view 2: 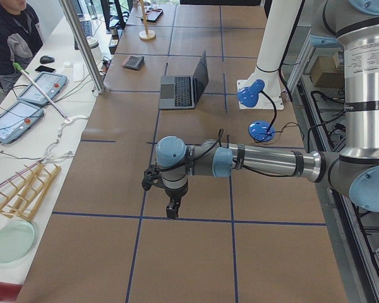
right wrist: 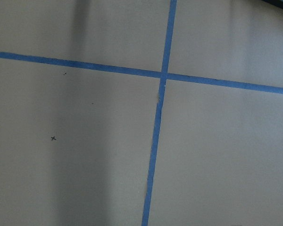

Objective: Close laptop

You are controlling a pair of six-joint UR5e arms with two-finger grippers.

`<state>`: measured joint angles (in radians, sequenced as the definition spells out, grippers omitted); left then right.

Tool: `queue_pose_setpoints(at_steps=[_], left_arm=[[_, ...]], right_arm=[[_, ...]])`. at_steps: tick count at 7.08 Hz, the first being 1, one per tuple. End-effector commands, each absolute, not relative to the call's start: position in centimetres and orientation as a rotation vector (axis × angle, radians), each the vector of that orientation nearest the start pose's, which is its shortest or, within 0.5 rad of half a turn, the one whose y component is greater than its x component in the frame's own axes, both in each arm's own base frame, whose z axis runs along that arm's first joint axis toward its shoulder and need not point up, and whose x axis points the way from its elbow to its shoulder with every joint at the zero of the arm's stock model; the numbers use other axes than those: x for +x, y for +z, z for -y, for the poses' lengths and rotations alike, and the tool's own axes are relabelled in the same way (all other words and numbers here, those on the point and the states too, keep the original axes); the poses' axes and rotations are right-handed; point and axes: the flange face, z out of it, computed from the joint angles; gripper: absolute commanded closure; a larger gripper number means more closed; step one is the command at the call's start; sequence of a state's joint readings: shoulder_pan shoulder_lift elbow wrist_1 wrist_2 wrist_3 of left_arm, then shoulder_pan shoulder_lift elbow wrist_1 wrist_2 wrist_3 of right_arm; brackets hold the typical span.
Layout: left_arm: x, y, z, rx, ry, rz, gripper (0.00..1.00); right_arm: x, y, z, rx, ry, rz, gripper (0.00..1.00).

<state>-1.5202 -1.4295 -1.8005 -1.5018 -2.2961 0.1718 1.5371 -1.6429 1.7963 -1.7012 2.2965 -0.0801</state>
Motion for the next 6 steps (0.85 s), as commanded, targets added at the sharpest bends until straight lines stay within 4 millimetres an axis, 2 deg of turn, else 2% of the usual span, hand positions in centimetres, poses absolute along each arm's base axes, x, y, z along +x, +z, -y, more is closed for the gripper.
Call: queue_pose_setpoints(at_steps=[1, 3, 4, 5, 6], left_arm=[[-4.6, 61.7, 43.7, 0.088, 0.231, -0.719, 0.01], [-4.5, 60.3, 44.0, 0.123, 0.24, -0.712, 0.01], [-4.4, 59.2, 44.9, 0.145, 0.245, -0.715, 0.01], [-4.3, 56.4, 47.1, 0.213, 0.269, -0.711, 0.01], [-4.1, 53.3, 50.5, 0.277, 0.289, -0.709, 0.01]], right_arm=[[5.2, 59.7, 46.0, 0.042, -0.118, 0.727, 0.0], [5.0, 58.6, 46.7, 0.055, -0.103, 0.744, 0.0], [4.9, 57.5, 47.1, 0.101, -0.125, 0.743, 0.0], [4.7, 56.3, 47.5, 0.185, -0.156, 0.749, 0.0], [4.0, 55.7, 47.6, 0.193, -0.152, 0.795, 0.0]])
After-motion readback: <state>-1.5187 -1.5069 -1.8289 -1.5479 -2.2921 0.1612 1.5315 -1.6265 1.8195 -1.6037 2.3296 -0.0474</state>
